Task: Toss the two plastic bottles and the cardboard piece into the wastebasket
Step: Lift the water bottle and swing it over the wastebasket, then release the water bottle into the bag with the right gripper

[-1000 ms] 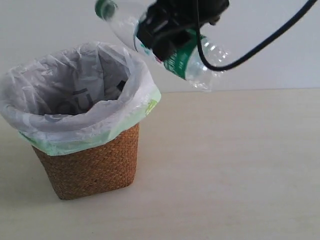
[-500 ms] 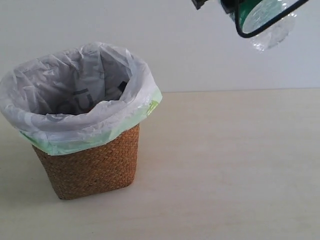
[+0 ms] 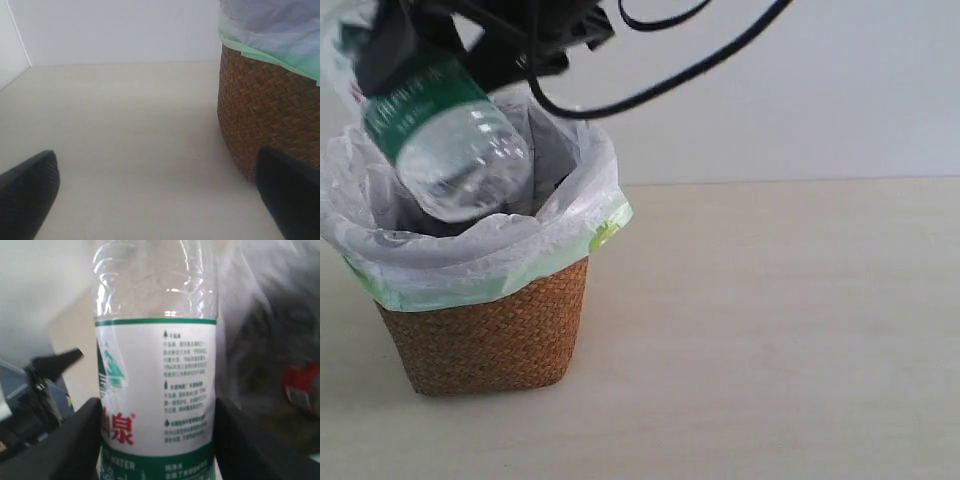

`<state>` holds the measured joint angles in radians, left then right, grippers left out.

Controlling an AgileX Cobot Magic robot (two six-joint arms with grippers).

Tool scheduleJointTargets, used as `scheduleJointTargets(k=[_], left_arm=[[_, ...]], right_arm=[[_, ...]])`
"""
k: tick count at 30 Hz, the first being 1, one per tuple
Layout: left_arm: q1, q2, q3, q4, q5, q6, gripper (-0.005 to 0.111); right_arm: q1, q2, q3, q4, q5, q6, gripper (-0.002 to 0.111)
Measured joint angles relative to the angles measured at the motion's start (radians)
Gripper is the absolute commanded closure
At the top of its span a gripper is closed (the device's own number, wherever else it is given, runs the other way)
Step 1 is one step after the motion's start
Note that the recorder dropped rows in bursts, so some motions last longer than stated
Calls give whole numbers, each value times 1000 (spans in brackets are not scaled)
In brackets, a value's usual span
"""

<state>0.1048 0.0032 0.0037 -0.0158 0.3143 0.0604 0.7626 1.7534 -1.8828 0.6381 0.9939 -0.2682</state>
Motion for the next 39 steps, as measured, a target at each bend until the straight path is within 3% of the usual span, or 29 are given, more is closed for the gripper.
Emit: scheduleJointTargets(k=[4, 7, 10, 15, 18, 23, 28, 30, 31, 34, 35, 36, 39], left_arm=[[0, 0, 0, 0, 0, 0, -1], [0, 0, 0, 0, 0, 0, -1], [0, 0, 0, 0, 0, 0, -1], [0, 0, 0, 0, 0, 0, -1], [0, 0, 0, 0, 0, 0, -1], [0, 0, 0, 0, 0, 0, -1], [0, 0, 0, 0, 0, 0, -1], [0, 0, 0, 0, 0, 0, -1], [0, 0, 0, 0, 0, 0, -1], [0, 0, 0, 0, 0, 0, -1], [0, 0, 0, 0, 0, 0, -1], [0, 0, 0, 0, 0, 0, -1], [0, 0, 0, 0, 0, 0, -1]], right_arm=[[0, -6, -10, 51, -60, -39, 108], [0, -6, -10, -43, -52, -31, 108], [0, -6, -10, -322, -19, 94, 108], [-2, -10, -10, -992, 169, 460, 108], [-17, -26, -2, -1247, 215, 602, 108], [-39, -42, 2, -1254, 229, 733, 108], [-43, 3, 2, -907, 204, 671, 108], [-43, 21, -5, -659, 111, 568, 98], [-43, 31, -17, -513, 43, 496, 88], [-41, 35, -62, -188, -125, 245, 36], [-39, 33, -74, -152, -158, 231, 11], [-37, 26, -86, -147, -196, 260, 4], [-39, 16, -95, -273, -221, 387, 7]])
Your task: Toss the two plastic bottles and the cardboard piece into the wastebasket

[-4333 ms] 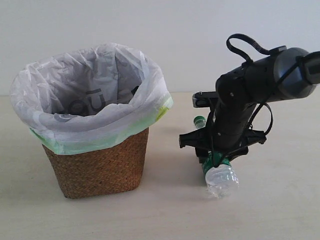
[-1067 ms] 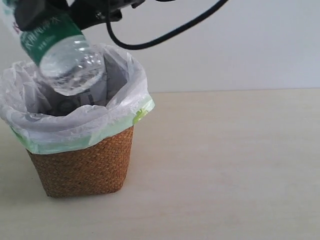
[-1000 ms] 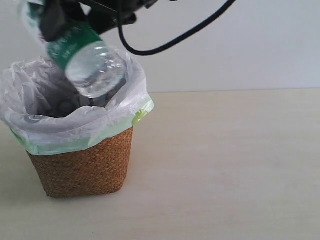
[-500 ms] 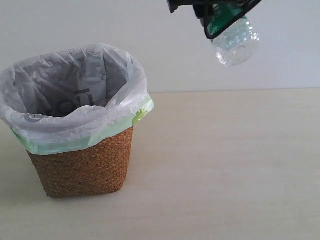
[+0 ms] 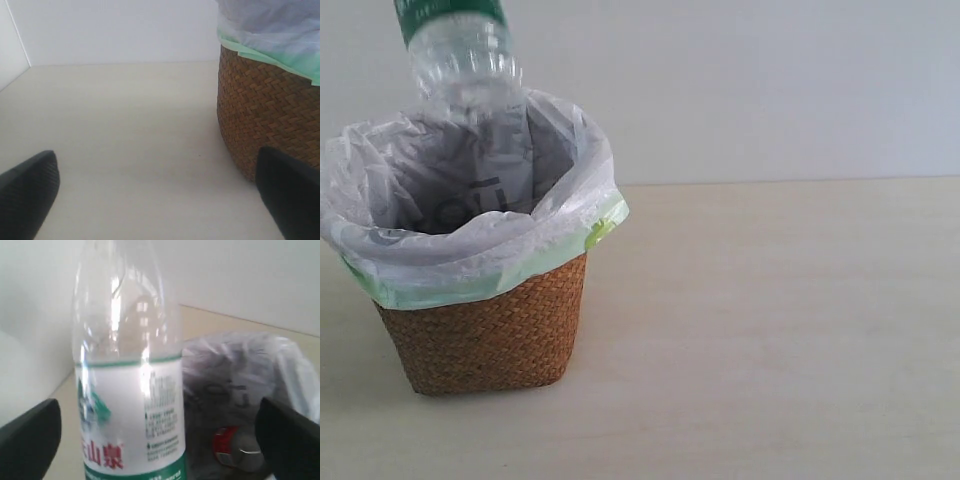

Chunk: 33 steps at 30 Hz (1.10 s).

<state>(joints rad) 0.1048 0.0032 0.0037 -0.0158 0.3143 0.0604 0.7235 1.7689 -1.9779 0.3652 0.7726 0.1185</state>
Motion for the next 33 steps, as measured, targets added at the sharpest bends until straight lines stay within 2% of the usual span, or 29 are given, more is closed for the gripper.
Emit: scheduleJointTargets(k=[4, 10, 13, 17, 20, 23, 30, 33], left_arm=[[0, 0, 0, 0, 0, 0, -1], [0, 0, 0, 0, 0, 0, -1], [0, 0, 0, 0, 0, 0, -1], [0, 0, 0, 0, 0, 0, -1], [0, 0, 0, 0, 0, 0, -1], [0, 0, 0, 0, 0, 0, -1], [0, 0, 0, 0, 0, 0, -1], [0, 0, 0, 0, 0, 0, -1]], right_arm=[[-4, 4, 0, -191, 129, 121, 7], [-4, 4, 0, -253, 253, 138, 7], [-4, 4, 0, -323, 351, 129, 23], [-4, 4, 0, -410, 436, 26, 58], [-4, 4, 0, -365, 445, 17, 72], [-4, 4, 0, -338, 447, 26, 107], [-4, -90, 4, -437, 449, 62, 108], [-4, -202, 79, -514, 447, 26, 108]])
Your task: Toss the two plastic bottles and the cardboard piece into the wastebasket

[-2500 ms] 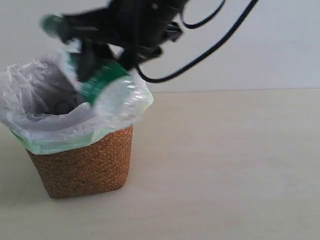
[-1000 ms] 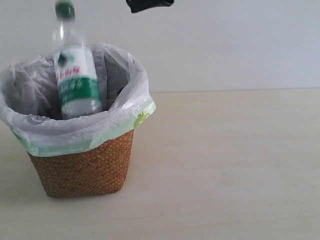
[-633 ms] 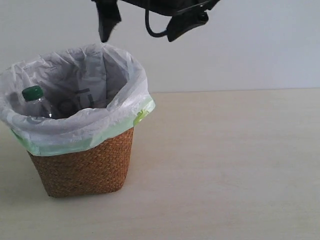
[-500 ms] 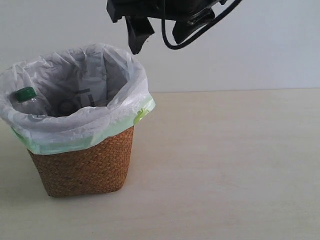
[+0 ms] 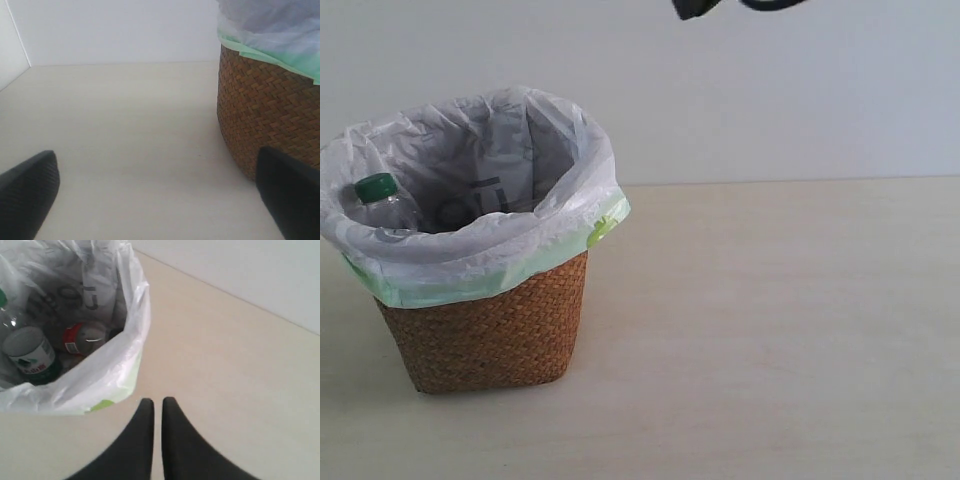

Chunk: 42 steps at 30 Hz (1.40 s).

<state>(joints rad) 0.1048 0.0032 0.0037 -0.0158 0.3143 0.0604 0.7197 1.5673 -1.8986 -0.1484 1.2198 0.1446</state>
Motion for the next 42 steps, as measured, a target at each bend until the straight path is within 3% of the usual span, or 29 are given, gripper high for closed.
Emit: scheduleJointTargets(k=[7, 17, 25, 32, 42], left_arm=[[0, 0, 0, 0, 0, 0, -1], [0, 0, 0, 0, 0, 0, -1], [0, 0, 0, 0, 0, 0, -1], [0, 0, 0, 0, 0, 0, -1], [0, 0, 0, 0, 0, 0, -1]], right_arm=[[0, -318, 319, -84, -80, 41, 108], [0, -749, 622, -92, -371, 67, 108], [0, -1070, 842, -92, -433, 80, 108], [0, -1283, 966, -87, -413, 146, 108], [0, -1428, 982, -69, -300, 223, 108]])
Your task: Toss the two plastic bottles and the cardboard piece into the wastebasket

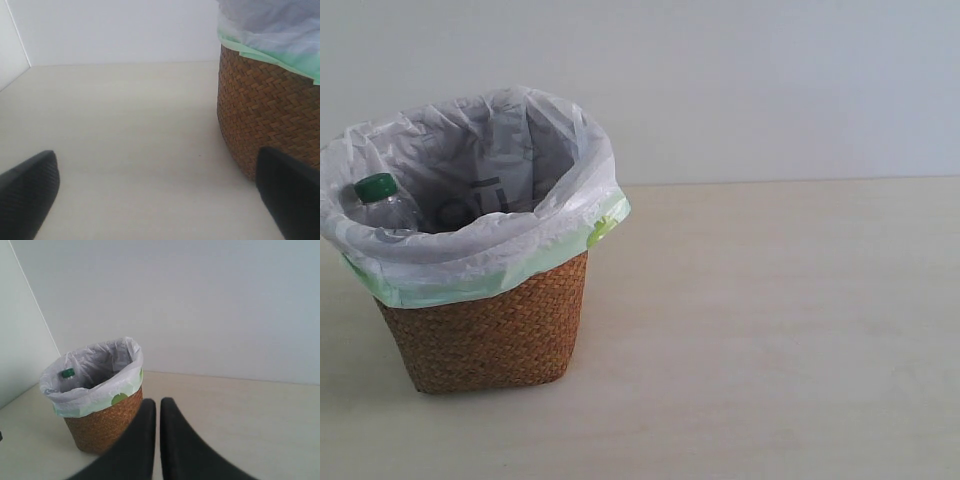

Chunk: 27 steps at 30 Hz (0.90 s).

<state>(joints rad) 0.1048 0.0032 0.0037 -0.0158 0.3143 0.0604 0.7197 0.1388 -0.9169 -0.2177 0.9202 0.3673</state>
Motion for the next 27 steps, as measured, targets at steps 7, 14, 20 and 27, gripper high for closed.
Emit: scheduleJointTargets(k=[7, 14, 20, 27], left_arm=[[0, 0, 0, 0, 0, 0, -1], [0, 0, 0, 0, 0, 0, -1], [0, 0, 0, 0, 0, 0, -1], [0, 0, 0, 0, 0, 0, -1]], right_arm=[[0, -20, 0, 3, 2, 2, 108], [0, -20, 0, 4, 2, 4, 108], [0, -20, 0, 7, 2, 4, 108], [-14, -29, 0, -24, 2, 0, 108]])
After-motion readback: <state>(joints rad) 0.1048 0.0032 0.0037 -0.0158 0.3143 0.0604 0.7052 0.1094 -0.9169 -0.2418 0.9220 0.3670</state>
